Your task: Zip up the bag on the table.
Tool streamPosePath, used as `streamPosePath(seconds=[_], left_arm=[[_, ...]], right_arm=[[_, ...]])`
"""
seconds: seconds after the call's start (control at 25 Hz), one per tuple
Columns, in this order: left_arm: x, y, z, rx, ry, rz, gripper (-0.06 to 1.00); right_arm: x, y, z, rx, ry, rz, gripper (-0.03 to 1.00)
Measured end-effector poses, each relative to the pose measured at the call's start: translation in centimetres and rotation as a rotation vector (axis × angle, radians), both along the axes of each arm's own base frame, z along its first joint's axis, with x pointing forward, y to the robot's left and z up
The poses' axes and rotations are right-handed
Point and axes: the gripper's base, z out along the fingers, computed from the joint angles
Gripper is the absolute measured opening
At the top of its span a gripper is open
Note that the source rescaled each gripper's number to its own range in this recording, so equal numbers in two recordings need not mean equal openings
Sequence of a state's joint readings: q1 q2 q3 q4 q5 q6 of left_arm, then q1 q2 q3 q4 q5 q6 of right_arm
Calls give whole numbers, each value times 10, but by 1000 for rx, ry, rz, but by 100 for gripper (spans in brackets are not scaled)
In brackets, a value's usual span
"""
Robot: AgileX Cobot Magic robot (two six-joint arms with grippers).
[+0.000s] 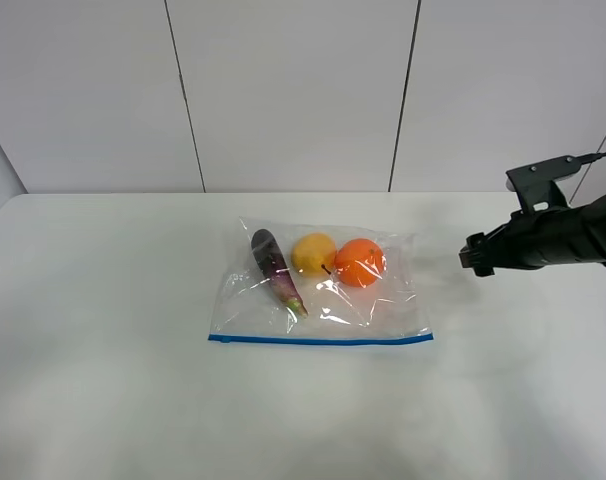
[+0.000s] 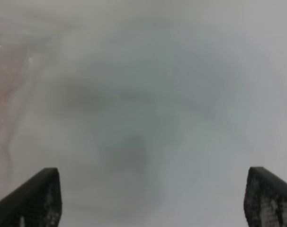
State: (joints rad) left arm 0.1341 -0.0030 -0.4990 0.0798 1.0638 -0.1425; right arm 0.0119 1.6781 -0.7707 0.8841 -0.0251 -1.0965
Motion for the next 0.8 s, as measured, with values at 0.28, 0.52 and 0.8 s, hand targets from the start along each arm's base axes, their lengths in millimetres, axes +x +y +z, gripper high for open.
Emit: streamPosePath(seconds=[0.28, 0.52, 0.8], left_arm=[[0, 0, 0, 0, 0, 0, 82], [0, 0, 0, 0, 0, 0, 82], [0, 0, 0, 0, 0, 0, 82]], right_arm=[[-1, 2, 0, 45, 7, -22, 85], [-9, -2, 15, 57, 16, -38, 85], [-28, -9, 59, 58, -63, -58, 85]])
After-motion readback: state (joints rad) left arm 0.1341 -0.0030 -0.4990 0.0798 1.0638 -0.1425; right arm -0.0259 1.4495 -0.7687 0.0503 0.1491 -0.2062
